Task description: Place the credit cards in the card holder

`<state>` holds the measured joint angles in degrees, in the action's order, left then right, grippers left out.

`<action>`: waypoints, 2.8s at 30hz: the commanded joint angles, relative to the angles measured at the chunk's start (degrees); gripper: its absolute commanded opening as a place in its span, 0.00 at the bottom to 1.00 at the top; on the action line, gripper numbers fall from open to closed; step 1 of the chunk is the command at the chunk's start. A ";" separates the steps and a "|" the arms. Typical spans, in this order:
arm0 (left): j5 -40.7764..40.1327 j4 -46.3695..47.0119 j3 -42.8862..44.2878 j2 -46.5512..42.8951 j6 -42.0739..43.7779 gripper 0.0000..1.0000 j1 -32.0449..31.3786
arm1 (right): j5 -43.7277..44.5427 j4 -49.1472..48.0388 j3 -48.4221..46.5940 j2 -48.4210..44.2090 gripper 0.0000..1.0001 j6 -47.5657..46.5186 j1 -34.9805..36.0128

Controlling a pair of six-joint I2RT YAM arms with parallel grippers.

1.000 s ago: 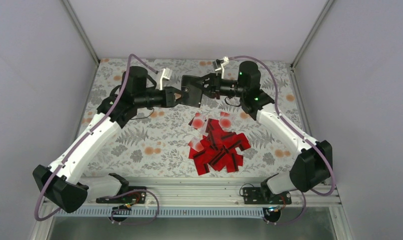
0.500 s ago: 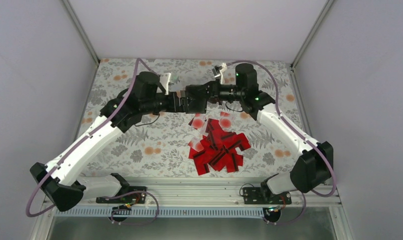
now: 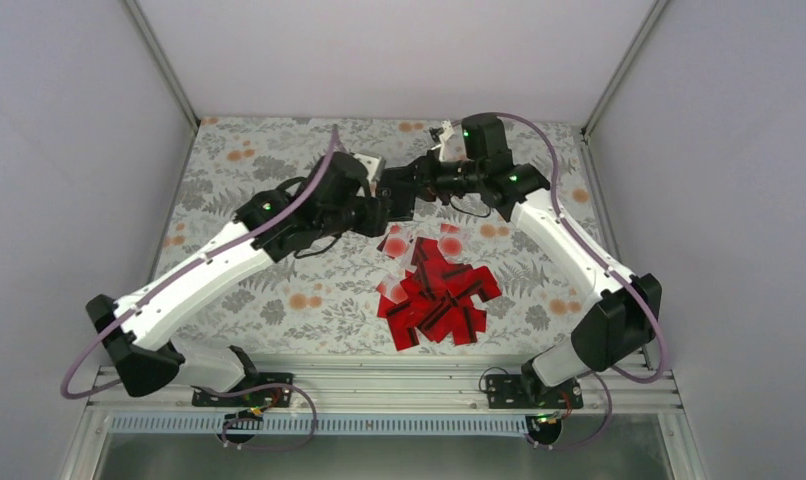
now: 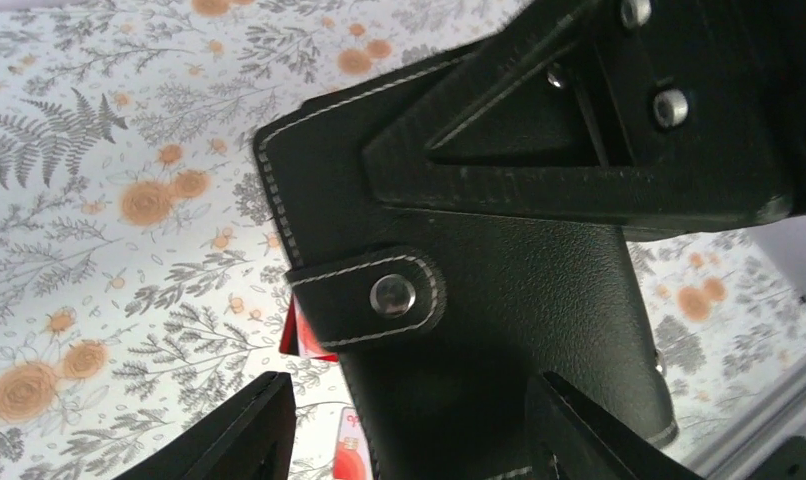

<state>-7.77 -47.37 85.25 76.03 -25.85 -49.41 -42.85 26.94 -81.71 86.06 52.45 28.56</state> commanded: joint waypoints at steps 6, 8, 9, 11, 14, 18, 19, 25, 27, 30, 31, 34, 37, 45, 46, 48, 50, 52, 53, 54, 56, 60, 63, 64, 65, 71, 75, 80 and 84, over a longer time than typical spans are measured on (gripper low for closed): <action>-8.34 -1.16 3.88 5.33 3.33 0.51 -4.38 | 1.01 5.39 -1.96 0.96 0.04 0.20 0.55; -10.61 -2.65 4.86 6.02 3.18 0.46 -4.76 | 0.76 5.50 -2.08 1.05 0.04 0.12 0.58; -12.00 -3.50 5.47 6.36 3.18 0.45 -5.01 | 0.75 5.83 -2.27 1.06 0.04 -0.03 0.61; -13.93 -4.82 6.53 6.89 3.61 0.44 -5.23 | 1.05 6.84 -2.57 1.26 0.04 -0.37 0.56; -15.91 -6.13 7.04 7.09 4.45 0.44 -5.32 | 1.05 7.39 -2.14 1.14 0.04 -0.47 0.55; -14.91 -7.54 7.00 8.49 6.10 0.44 -5.29 | 0.88 7.50 -1.37 0.71 0.04 -0.05 0.62; -13.64 -7.52 6.90 8.92 6.69 0.44 -5.26 | 0.90 7.49 -1.27 0.59 0.04 0.08 0.55; -7.37 -3.99 6.32 8.60 8.97 0.47 -5.81 | 1.55 9.50 -1.35 0.59 0.04 0.03 0.56; -7.33 -3.90 6.40 8.83 9.44 0.48 -6.09 | 1.77 10.13 -1.27 0.58 0.04 0.03 0.56; -8.05 -4.35 6.55 9.69 10.18 0.48 -6.64 | 1.64 10.83 -1.17 0.44 0.04 0.09 0.54; -8.87 -5.05 6.77 10.13 10.12 0.47 -6.71 | 1.41 10.81 -1.17 0.42 0.04 0.23 0.61; -13.05 -8.48 7.32 12.06 9.32 0.42 -6.76 | 1.07 10.70 -1.32 0.16 0.04 0.82 0.62; -16.16 -10.77 6.64 12.99 8.45 0.36 -6.78 | 0.75 10.42 -1.61 0.11 0.04 1.69 0.62; -21.71 -11.13 5.01 12.33 5.91 0.22 -6.78 | -0.65 9.89 -1.29 0.76 0.04 2.73 0.60; -21.68 -10.56 5.01 12.19 5.94 0.22 -6.76 | -0.72 9.81 -1.07 0.93 0.04 2.75 0.61; -21.32 -9.39 5.21 11.91 6.25 0.22 -6.80 | -1.03 9.83 -0.60 1.21 0.04 2.77 0.61; -19.20 -7.49 5.11 11.59 7.83 0.26 -6.83 | -1.08 10.00 -0.24 1.38 0.04 2.84 0.66; -16.75 -5.35 4.66 11.17 9.79 0.40 -7.41 | -1.09 9.94 0.12 1.65 0.04 2.79 0.62; -15.93 -4.12 4.46 11.06 10.67 0.45 -7.82 | -1.13 9.97 0.08 1.80 0.04 2.83 0.66; -15.40 -3.57 4.40 11.04 11.51 0.49 -8.29 | -1.18 9.93 0.04 1.93 0.04 2.84 0.65; -14.97 -3.03 4.44 11.25 12.46 0.53 -9.17 | -1.42 9.96 -0.16 2.28 0.04 2.84 0.66; -16.00 -2.70 5.30 12.54 13.57 0.53 -9.91 | -1.88 10.07 -0.87 3.01 0.04 2.75 0.69; -17.93 -3.04 7.34 13.94 13.75 0.49 -10.33 | -1.87 10.45 -1.32 3.59 0.04 2.57 0.71; -18.58 -3.07 7.91 14.37 13.92 0.47 -10.42 | -1.88 10.55 -1.36 3.65 0.04 2.57 0.70; -19.37 -3.14 8.25 14.80 14.04 0.45 -10.49 | -1.96 10.61 -1.28 3.67 0.04 2.51 0.69; -24.60 -4.63 8.81 16.92 14.70 0.26 -10.47 | -2.53 10.90 -1.17 3.37 0.04 2.48 0.63; -28.23 -6.68 7.93 18.07 14.44 0.23 -10.51 | -2.84 10.64 -0.92 3.07 0.04 2.76 0.68; -31.57 -6.95 6.56 16.40 11.31 0.03 -10.41 | -2.94 10.17 -0.29 2.89 0.04 2.93 0.64; -31.46 -6.85 5.77 15.31 9.00 0.02 -10.09 | -3.47 9.41 0.73 2.75 0.04 3.10 0.68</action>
<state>-34.94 -54.06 92.25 92.44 -13.98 -60.60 -41.06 36.36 -81.71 90.15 54.94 28.34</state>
